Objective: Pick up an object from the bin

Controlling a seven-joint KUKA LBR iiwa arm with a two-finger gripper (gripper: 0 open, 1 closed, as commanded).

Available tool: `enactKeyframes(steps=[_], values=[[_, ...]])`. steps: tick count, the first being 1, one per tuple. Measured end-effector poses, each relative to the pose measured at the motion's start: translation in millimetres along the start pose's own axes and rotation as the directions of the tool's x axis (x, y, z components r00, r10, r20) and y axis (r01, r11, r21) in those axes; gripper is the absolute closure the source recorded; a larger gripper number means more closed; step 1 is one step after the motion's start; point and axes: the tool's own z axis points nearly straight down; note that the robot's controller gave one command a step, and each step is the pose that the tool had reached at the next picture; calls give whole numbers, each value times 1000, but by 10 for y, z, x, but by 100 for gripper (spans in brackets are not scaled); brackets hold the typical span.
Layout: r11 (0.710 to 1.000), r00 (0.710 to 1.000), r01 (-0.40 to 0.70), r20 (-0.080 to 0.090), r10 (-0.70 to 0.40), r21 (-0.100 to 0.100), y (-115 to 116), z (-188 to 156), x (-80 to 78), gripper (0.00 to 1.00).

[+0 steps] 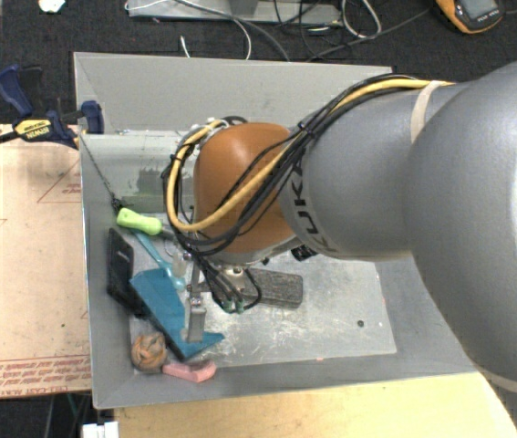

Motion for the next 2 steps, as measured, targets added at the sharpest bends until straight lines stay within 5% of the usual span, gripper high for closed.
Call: enactKeyframes(steps=[1,2], values=[[1000,1000,0,0,0,0,0,0,-2,0],[998,998,-56,1,56,-3,-68,141,-260,0]])
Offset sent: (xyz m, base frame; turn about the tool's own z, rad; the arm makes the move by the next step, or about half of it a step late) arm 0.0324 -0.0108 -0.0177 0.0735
